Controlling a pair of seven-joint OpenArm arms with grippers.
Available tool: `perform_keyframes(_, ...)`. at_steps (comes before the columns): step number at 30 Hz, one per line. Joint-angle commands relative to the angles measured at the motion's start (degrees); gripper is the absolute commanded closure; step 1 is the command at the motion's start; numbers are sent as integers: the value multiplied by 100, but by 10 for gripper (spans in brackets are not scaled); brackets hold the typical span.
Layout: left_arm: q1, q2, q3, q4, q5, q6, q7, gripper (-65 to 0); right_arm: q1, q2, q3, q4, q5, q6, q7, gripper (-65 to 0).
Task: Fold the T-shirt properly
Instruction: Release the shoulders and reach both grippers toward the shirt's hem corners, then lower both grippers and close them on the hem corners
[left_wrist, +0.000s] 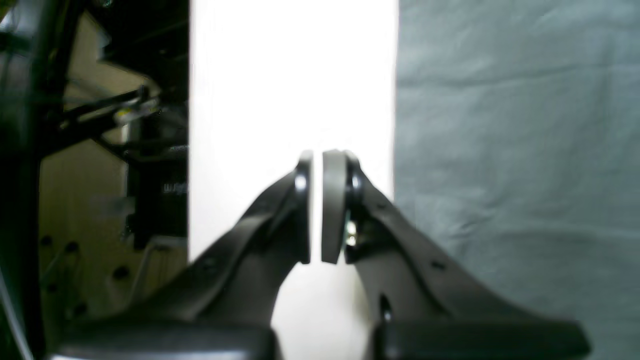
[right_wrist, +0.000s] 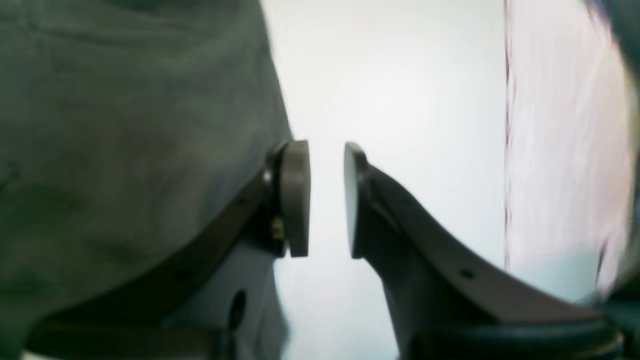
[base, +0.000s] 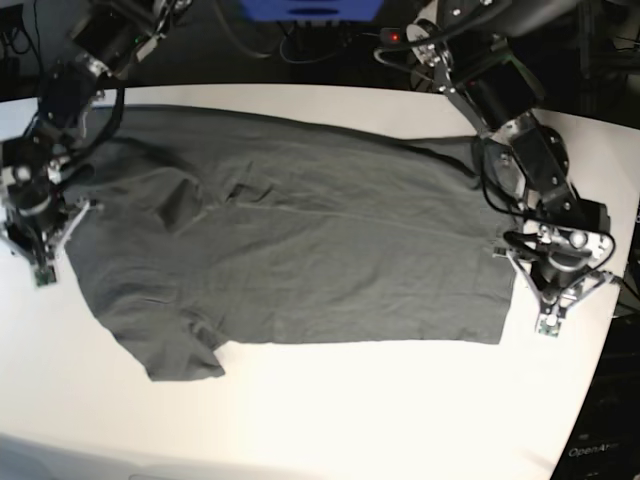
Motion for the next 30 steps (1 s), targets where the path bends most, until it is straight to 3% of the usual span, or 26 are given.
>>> perform_keyframes(1, -169, -21, 28, 40, -22, 42, -12, -33, 178, 220, -205, -65, 12, -40, -86, -126)
perform_keyframes(4, -345, -21, 28, -136, 13, 42, 67, -33, 846, 739, -1234, -1014, -260, -40, -561, -122)
perform_keyframes(9, -644, -3, 19, -637, 531, 42, 58, -35, 1945, 959, -2060, -2737, -612, -40, -570, -128)
perform_keyframes(15, -644, 14, 397, -804, 778, 42, 76, -35, 2393, 1003, -2385, -3230, -629, -40, -60, -129)
perform_keyframes(22, -653, 102, 397, -1085, 778, 42, 76, -35, 2332, 1011, -2394, -3230, -629, -40, 476, -142)
perform_keyframes(24, -653, 111, 397, -1112, 751, 42, 76, -35, 2323, 1090, -2394, -3265, -620, -40, 573, -210)
perform_keyframes(30, -653, 173, 406, -1112, 742, 42, 76, -35, 2323, 1117, -2359, -3634, -620, -40, 1145, -493)
